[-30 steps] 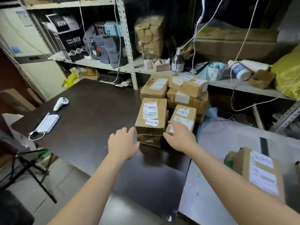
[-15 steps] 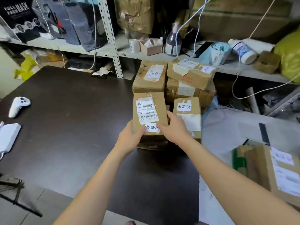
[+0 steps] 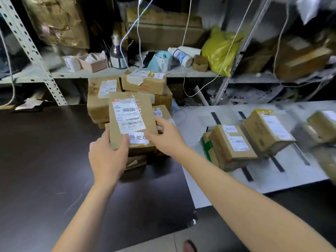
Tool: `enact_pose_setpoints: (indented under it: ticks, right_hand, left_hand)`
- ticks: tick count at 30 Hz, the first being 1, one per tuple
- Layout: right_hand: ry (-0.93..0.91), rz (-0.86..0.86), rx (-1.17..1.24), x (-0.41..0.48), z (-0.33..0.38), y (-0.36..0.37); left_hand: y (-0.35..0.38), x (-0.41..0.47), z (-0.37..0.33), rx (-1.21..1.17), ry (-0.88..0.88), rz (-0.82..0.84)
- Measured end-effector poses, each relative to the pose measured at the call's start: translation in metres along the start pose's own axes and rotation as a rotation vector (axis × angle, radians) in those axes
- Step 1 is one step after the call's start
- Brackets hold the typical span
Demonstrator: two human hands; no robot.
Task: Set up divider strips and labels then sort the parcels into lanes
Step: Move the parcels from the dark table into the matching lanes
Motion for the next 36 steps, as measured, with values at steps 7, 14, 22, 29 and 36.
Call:
enact_pose_setpoints:
  ticks: [7,14,22,29,36]
  right_hand:
    - [-0.008,-0.19,0.02,-0.022,-0.004,-0.114]
    - [0.058,-0.347,-0.144,-0.046,-0.055,-0.248]
    - [0.182,-0.319,-0.32,-0.045,-0.117,-0.344]
    - [0.172,-0.236,-0.344,-0.038,-0.141,-0.348]
    - [-0.114,-0.114,-0.73,-0.017,-0.107,-0.301]
  left_hand:
    - [0.054,-0.032,-0.092,-0.085,0.175,0.125]
    - [0.159,-0.093,-0.18,-0.155,0.248,0.377]
    - [0.262,-0.133,-0.226,-0.107,0.076,0.473]
    - [0.262,-0.143,-0.227,-0.006,0.102,0.495]
    - [0.209,-0.113,-0.202,0.453,0.232,0.44]
Point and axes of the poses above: each hand's wrist, its own x-axis towards the middle knuckle, its own y-axis out of the palm, z = x × y, the point moved 1 cm from there along x, towards the middle knuckle, and after that the axes turned 11 degrees about x, right-handed, at the moved point
